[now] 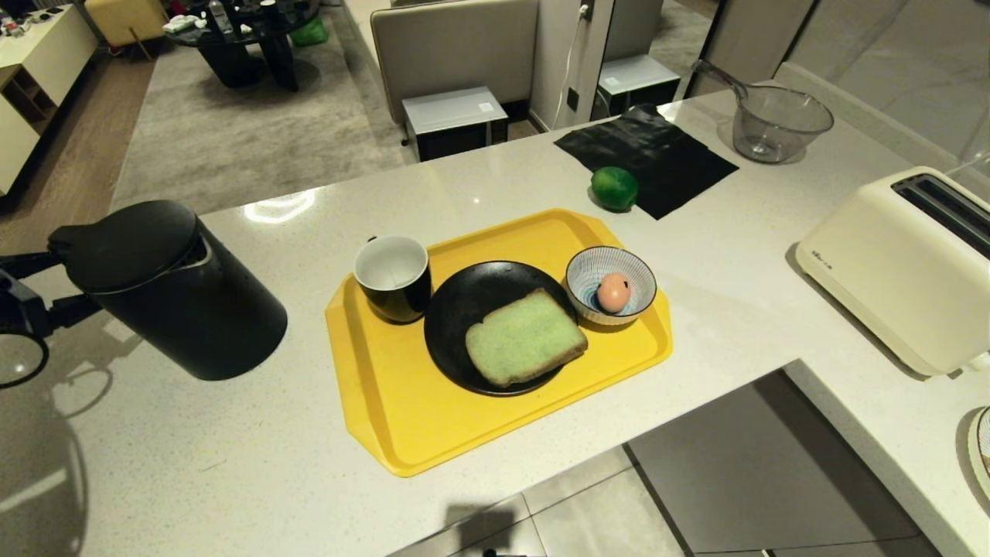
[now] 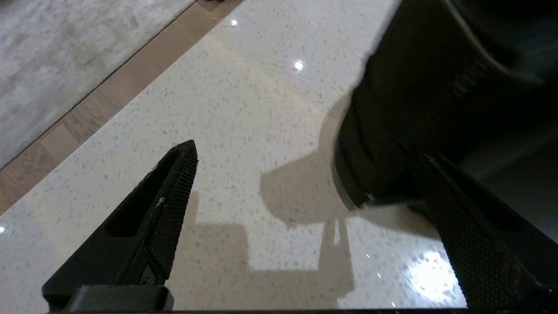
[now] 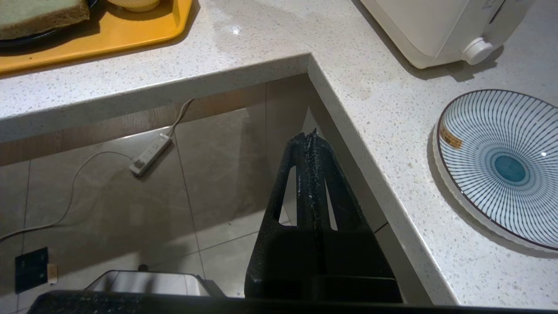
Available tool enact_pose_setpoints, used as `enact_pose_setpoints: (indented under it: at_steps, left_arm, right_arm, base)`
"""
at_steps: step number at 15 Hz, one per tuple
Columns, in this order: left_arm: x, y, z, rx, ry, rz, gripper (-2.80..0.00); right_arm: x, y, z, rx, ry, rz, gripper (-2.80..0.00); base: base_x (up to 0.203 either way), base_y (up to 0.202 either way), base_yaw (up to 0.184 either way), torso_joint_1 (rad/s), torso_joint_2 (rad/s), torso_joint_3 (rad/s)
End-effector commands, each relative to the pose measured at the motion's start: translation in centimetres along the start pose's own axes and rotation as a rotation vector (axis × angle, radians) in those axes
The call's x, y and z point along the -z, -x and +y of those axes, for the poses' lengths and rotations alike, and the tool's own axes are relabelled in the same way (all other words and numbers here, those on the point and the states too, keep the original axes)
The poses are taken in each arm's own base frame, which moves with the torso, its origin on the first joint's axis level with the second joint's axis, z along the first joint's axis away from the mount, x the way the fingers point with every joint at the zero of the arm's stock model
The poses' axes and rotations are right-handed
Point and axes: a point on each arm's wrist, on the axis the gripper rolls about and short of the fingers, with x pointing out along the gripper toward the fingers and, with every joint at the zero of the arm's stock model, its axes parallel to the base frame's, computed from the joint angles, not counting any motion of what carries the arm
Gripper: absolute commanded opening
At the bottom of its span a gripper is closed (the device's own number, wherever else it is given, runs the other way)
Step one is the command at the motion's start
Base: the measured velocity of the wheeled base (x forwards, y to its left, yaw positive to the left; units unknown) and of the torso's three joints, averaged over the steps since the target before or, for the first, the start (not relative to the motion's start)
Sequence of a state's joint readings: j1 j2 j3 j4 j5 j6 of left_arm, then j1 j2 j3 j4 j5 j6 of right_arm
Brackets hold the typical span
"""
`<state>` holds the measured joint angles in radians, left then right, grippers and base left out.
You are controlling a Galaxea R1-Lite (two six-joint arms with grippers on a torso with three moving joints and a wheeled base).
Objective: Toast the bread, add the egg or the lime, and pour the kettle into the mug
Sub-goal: Pick up the kettle
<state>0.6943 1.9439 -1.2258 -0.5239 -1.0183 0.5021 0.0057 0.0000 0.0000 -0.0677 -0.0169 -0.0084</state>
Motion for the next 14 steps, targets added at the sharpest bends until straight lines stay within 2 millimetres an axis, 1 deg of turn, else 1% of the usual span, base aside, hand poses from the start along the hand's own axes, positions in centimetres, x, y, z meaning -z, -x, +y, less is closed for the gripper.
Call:
enact_pose_setpoints:
  at_steps: [1, 3, 7, 10, 14]
  left_arm:
    - [-0.5, -1.1, -0.2, 0.007, 0.001, -0.017, 0.0]
    - [-0.7, -2.1, -0.6, 0.019, 0.024, -0.021, 0.0]
    - [-1.0, -3.7, -0.9, 0.039, 0.032, -0.032, 0.0]
    - [-1.1, -4.2, -1.1, 0.045, 0.031, -0.045, 0.0]
    - [-1.3, -4.1, -1.1, 0.043, 0.022, -0.051, 0.0]
  right_arm:
    - [0.7, -0.2, 0.0, -0.001, 0.0, 0.027, -2.8]
    - [0.7, -0.2, 0.0, -0.001, 0.001, 0.028, -2.8]
    - [0.7, -0.2, 0.0, -0.001, 0.001, 0.028, -2.8]
    - [0.7, -0.2, 0.0, -0.001, 0.001, 0.028, -2.8]
    - [0.7, -0.2, 0.0, -0.001, 0.001, 0.027, -2.8]
  base:
    - [0.0, 0.0, 0.0, 0.0, 0.0, 0.0]
    - [0.0, 0.0, 0.0, 0.0, 0.0, 0.0]
    - [0.0, 0.0, 0.0, 0.0, 0.0, 0.0]
    - [0.0, 0.0, 0.0, 0.0, 0.0, 0.0]
    - [0.0, 0.0, 0.0, 0.0, 0.0, 0.0]
